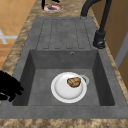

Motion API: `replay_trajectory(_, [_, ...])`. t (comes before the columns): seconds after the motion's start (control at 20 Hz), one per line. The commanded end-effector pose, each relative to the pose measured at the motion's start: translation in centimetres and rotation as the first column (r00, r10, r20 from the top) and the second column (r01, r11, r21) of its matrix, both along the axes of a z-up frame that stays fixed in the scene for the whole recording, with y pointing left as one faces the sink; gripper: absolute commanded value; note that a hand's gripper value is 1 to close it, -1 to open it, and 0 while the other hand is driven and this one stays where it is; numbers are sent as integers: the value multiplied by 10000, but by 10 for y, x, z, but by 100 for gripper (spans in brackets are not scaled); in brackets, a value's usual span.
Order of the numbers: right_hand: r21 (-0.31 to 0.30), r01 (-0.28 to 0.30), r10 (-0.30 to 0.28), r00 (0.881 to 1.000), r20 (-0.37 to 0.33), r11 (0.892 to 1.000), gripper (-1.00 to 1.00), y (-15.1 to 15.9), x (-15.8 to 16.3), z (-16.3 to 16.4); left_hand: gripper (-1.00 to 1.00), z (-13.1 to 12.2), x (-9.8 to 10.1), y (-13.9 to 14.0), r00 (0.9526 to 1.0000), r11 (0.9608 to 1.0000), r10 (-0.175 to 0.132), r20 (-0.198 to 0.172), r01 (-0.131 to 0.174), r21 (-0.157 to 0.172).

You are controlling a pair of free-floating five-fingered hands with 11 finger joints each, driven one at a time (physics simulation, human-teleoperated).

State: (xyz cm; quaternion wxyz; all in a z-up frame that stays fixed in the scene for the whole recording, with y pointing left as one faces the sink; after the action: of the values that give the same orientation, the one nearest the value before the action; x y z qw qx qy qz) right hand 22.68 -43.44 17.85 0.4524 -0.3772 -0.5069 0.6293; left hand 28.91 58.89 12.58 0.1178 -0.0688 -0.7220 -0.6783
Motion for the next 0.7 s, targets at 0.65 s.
replay_trajectory(0.65, [0,0,0,10000,0,10000,0,0,0,0,-100,-43,41,70,9755,9560,-1250,-1808,697,-2849])
